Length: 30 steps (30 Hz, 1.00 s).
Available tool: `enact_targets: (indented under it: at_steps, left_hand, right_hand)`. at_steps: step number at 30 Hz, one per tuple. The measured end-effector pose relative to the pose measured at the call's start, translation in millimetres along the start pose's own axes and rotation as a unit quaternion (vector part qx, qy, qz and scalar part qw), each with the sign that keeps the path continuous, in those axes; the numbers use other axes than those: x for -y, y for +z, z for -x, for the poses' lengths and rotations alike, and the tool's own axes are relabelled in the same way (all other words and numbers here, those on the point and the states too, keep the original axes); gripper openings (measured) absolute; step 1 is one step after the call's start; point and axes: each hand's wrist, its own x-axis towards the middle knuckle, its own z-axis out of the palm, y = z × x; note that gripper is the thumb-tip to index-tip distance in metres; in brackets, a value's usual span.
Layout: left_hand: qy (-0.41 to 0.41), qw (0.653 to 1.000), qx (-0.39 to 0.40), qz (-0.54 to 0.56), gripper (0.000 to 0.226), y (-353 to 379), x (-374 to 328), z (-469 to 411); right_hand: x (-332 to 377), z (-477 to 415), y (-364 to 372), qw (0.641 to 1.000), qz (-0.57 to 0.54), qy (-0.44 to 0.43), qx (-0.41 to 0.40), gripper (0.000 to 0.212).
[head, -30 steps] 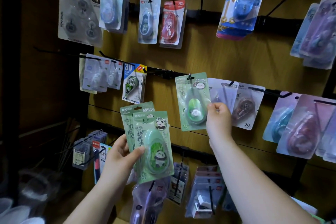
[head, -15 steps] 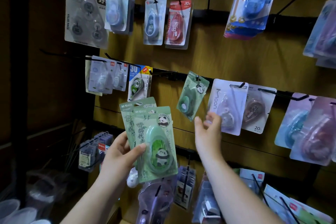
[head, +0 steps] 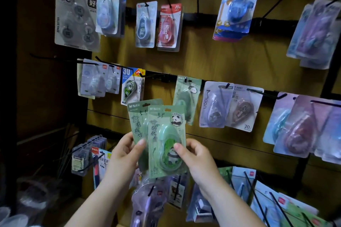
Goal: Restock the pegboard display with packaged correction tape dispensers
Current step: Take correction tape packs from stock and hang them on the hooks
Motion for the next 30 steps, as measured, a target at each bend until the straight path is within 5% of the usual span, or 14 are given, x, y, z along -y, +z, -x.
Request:
enact_targets:
  at_steps: [10,30]
  left_hand:
    - [0.002,0.999,-0.042,-0.034,0.027,-5.6,-1.1,-0.4]
    - [-0.011,0.998,-0.044,-0.033,0.026,-14.3,-0.7,-0.7]
  right_hand:
    - [23.0,0.3,-25.3,0.987,-0.143,-0.069,-0.018,0.008]
    - [31.5,-34.3,-21.6,0.983,-0.140,-0.071,-0.100,0.008]
